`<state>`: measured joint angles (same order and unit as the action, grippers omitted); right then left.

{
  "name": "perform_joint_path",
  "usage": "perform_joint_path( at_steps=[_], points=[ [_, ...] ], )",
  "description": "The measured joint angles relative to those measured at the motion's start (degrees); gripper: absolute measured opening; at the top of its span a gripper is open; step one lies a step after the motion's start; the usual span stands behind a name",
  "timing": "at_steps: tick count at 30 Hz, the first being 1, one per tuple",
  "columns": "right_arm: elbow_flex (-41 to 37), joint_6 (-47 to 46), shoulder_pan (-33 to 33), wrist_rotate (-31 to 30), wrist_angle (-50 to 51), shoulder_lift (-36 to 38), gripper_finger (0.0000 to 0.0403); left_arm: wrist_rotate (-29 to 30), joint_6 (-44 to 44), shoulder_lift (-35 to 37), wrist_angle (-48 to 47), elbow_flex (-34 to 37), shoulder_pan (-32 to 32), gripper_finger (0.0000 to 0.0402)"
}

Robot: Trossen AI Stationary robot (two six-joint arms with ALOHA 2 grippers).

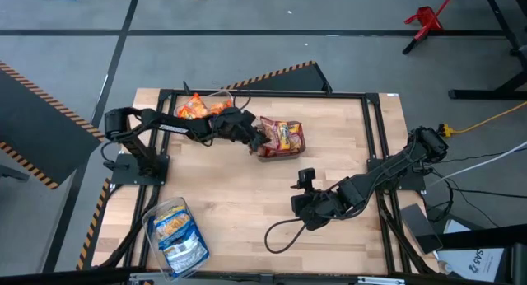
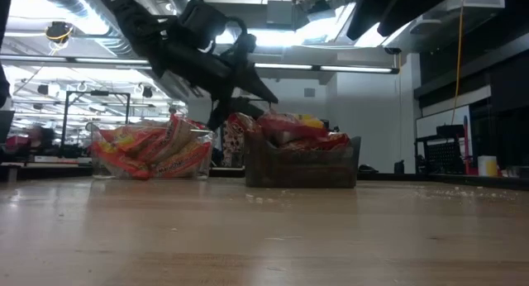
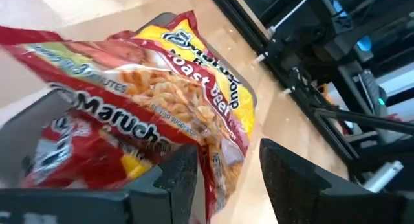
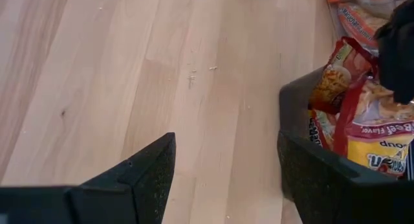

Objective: Sort Maruchan noodles
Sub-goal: Put the red noodle pack into the black bin, then return to Home Position

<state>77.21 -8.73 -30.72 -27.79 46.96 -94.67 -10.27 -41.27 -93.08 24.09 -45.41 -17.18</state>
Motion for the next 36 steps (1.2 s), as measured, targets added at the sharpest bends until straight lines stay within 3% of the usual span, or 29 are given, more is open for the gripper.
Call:
perform_joint_path(
  at_steps=[9,15,18,23,26,30,32,36],
  points=[
    [-0.02,-0.15,-0.06,-0.03,-1.88,0.00,0.0253,-5.37,-0.11,8.51,-7.36,0.01,-3.36,0.0159],
    [-0.02,1.42,0.00,3.31,-1.19,0.00,0.0253,-14.50,1.69,19.27,-2.46,0.02,-2.10,0.0158],
    [0.14,-1.55,0.00,3.94,-0.30,0.00,0.0253,-19.71,5.70,26.21,-0.16,-0.02,0.10,0.0158],
    [5.12,7.50,1.47,6.99,0.45,3.32,0.0253,-22.59,15.01,37.58,-0.26,-0.02,1.48,0.0158],
    [6.85,11.43,5.07,10.47,4.03,9.39,0.0253,-22.88,16.39,42.82,-1.23,-0.09,-0.67,0.0158],
    [4.12,15.03,12.42,11.23,2.60,24.39,0.0253,-25.60,19.58,48.45,-5.62,-0.09,-5.65,0.0158],
    [0.19,16.60,16.88,14.33,-1.13,32.81,0.0253,-26.89,22.32,50.20,-9.13,0.26,-7.66,0.0158],
    [-12.33,18.07,25.33,23.35,-11.62,49.40,0.0253,-26.67,23.83,52.11,-6.91,5.61,-10.16,0.0158]
  ],
)
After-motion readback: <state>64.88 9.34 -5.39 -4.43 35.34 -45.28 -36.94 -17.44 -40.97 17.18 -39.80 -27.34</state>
